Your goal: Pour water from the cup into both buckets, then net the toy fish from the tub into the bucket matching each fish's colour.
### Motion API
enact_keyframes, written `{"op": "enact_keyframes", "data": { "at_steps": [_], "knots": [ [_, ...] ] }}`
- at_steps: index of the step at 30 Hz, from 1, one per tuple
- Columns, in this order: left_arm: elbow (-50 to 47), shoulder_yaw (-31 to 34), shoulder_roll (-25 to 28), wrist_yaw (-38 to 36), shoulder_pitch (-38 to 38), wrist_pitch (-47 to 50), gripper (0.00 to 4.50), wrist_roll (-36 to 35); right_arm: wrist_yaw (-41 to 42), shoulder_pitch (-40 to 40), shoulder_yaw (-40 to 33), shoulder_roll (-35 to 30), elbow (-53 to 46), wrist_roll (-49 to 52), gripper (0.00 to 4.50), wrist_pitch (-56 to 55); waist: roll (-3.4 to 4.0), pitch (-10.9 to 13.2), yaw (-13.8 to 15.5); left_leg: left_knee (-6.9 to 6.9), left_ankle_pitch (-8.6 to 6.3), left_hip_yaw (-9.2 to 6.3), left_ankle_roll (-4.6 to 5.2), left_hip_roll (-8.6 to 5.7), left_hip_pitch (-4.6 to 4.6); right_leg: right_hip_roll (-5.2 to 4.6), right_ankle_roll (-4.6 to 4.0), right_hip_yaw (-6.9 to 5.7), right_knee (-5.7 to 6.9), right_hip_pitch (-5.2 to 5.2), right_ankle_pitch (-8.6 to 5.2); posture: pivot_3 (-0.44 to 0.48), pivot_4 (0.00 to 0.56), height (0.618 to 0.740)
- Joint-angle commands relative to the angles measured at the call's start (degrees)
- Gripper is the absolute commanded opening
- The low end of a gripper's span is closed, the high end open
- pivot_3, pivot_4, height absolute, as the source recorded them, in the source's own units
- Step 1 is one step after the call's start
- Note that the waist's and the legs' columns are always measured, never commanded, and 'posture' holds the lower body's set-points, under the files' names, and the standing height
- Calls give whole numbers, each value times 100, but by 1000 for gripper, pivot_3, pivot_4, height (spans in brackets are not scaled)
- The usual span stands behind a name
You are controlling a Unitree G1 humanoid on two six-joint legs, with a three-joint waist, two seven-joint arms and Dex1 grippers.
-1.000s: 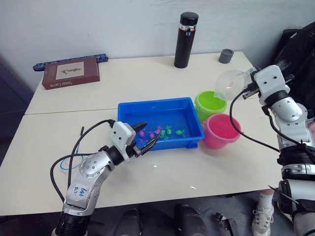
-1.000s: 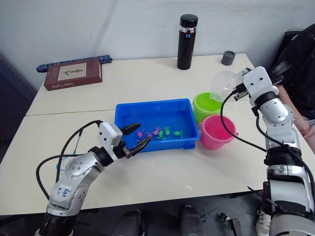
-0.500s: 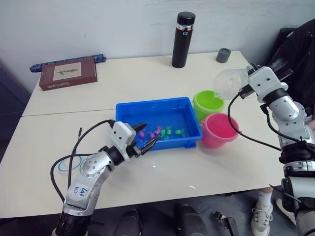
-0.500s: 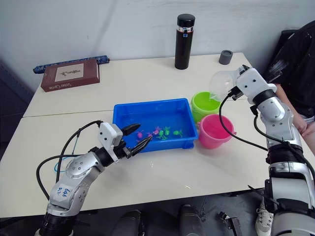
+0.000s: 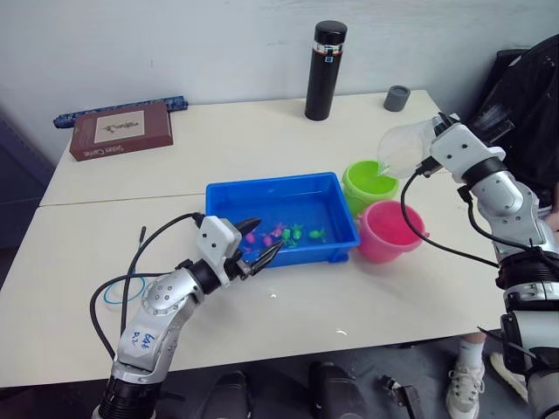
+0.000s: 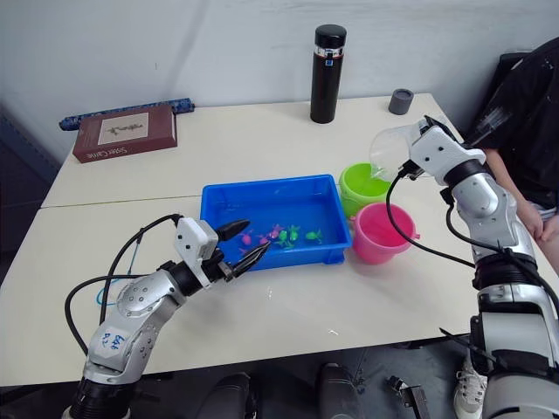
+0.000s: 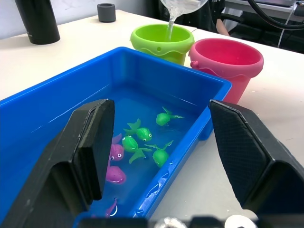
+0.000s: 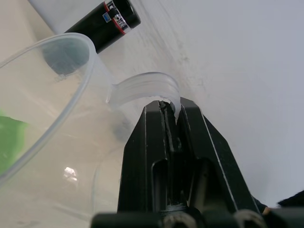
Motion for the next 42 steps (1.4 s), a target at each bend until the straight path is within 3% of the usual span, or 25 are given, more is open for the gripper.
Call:
{"op": "enact_keyframes", "data": {
  "at_steps": [1, 42],
  "knots": [
    [-287, -52, -18, -27, 45, -122, 3446, -19, -190, -193, -8, -207, -72, -78, 45, -196, 0, 0, 0, 0, 0, 0, 0, 0, 0, 0, 0, 0, 0, 0, 0, 0, 150, 740],
    [-203, -72, -25, -20, 136, -265, 3446, 0, -759, -219, 385, -334, -97, -745, 45, -593, 0, 0, -3, 1, 1, 1, -2, 0, 1, 0, 0, 1, 1, 0, 0, 0, 150, 740]
  ]
}}
